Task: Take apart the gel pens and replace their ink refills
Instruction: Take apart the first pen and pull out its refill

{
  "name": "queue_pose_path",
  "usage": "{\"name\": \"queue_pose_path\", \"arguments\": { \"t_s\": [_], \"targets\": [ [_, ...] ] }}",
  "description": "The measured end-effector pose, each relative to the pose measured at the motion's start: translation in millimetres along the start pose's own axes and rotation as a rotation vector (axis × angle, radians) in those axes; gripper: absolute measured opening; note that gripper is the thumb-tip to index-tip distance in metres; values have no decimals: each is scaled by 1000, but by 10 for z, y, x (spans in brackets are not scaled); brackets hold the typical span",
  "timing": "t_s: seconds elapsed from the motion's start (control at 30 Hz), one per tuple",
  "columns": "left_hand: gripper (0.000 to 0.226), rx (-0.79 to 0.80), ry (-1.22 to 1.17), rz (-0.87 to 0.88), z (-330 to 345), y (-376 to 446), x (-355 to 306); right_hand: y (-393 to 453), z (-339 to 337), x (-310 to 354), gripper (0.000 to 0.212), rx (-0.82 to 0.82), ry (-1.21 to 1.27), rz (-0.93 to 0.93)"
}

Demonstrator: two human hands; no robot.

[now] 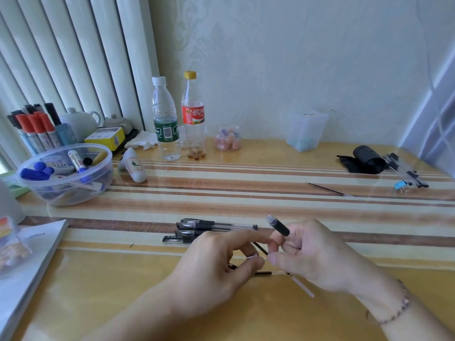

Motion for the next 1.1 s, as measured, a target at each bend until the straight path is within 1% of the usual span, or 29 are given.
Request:
{"name": "queue_pose_path", "arguments": {
  "t_s": [0.07, 0.1, 0.13, 0.17, 0.2, 0.27, 0.3, 0.37, 0.4, 0.47, 0.6, 0.77, 0.87, 0.9, 1.0, 1.1],
  "targets": [
    [16, -36, -35, 4, -22, -1, -15, -1, 62, 33, 18, 51, 5, -25],
    [9, -55, -60, -7, -42, -4, 6, -5, 61, 41, 25, 64, 22, -40],
    [5, -83, -90, -28, -77, -7, 45, -11, 33, 46, 36, 59, 46, -63],
    [4, -135, -130, -55, -141, -13, 104, -23, -16, 50, 48, 36, 77, -86],
    [6, -216, -182, -84, -237, -23, 178, -35, -82, 48, 54, -8, 96, -112],
    [7, -415, -270, -149, -469, -66, 332, -67, -234, 6, 54, -147, 87, -157],
    [6, -502, -296, -169, -577, -93, 384, -81, -296, -22, 52, -227, 40, -161],
    [6, -610, -338, -182, -710, -130, 452, -93, -342, -31, 39, -330, -114, -164],
    [5, -623, -355, -183, -731, -133, 465, -92, -328, -14, 33, -344, -182, -169],
    [5, -605, -365, -184, -703, -123, 479, -103, -279, 43, 37, -353, -262, -201],
    [10, -579, -352, -190, -645, -122, 499, -142, -268, 86, 37, -361, -264, -230],
    [6, -606, -376, -191, -678, -131, 548, -135, -295, 40, 32, -344, -257, -208],
    [14, -600, -367, -172, -675, -126, 536, -142, -274, 54, 29, -334, -269, -209],
    [15, -599, -352, -174, -677, -127, 534, -150, -275, 69, 29, -337, -272, -216],
    [5, -601, -275, -196, -690, -146, 539, -167, -272, 90, 30, -356, -298, -221],
    [5, -577, -130, -171, -733, -157, 472, -167, -294, 70, 31, -391, -354, -196]
  ]
}}
Point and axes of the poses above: each hand's wrist, its own y-axis towards the middle knuckle, its own z-axis out of the palm, x = y × z, the point moved 9 cm from there along y, towards the middle knuckle, and after that the axes turned 12 degrees about z, right-handed, at the moved point
